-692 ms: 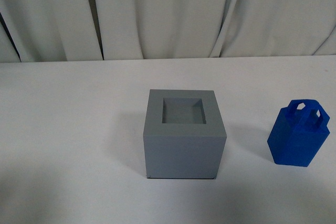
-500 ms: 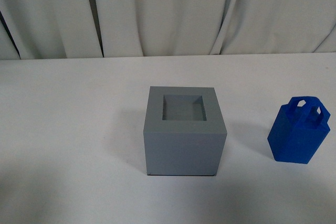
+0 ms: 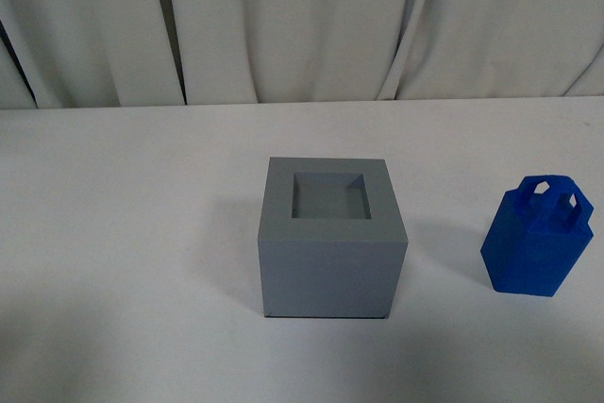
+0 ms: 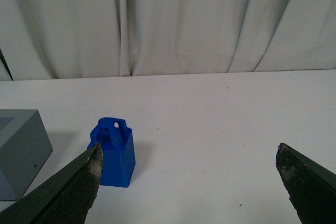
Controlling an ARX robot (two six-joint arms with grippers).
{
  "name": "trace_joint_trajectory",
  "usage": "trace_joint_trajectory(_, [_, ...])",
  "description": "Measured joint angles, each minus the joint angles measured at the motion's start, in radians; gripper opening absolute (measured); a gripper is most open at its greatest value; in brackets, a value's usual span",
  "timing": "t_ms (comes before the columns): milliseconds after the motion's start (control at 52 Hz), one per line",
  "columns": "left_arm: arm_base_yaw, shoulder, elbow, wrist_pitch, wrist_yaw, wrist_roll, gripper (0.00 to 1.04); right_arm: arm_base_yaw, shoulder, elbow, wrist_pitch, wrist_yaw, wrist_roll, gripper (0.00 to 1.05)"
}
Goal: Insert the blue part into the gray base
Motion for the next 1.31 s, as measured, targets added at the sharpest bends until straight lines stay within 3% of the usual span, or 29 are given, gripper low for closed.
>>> trace_joint_trajectory(654, [0.000,0.000,0.000,0.000,0.000,0.000,0.99,0.000,0.000,0.000,0.000,0.000,0.000,0.97])
trace_joint_trajectory(692, [0.000,0.000,0.000,0.000,-0.001,0.000,0.99,-0.048,0.031,0.010,-0.019,-0.166,-0.015,0.97])
trace_joint_trajectory(750, [0.000,0.000,0.000,0.000,0.002,0.000,0.99,-0.176,0.156,0.033,-0.021,-0.530,-0.047,0.97])
trace_joint_trajectory(808, [0.000,0.000,0.000,0.000,0.000,0.000,0.99,-0.219,0.266,0.046,0.031,-0.711,-0.069,0.97])
trace_joint_trajectory(846, [0.000,0.000,0.000,0.000,0.000,0.000,0.99,-0.218,0.343,0.066,0.083,-0.749,-0.096,0.97])
trace_joint_trajectory(1000, [0.000,0.000,0.000,0.000,0.000,0.000,0.99,-0.128,0.723,0.233,0.243,-0.726,-0.240,0.97])
trace_joint_trajectory(1308, [0.000,0.000,0.000,0.000,0.000,0.000,0.99,0.047,1.208,0.749,-0.217,-0.622,-0.678,0.97])
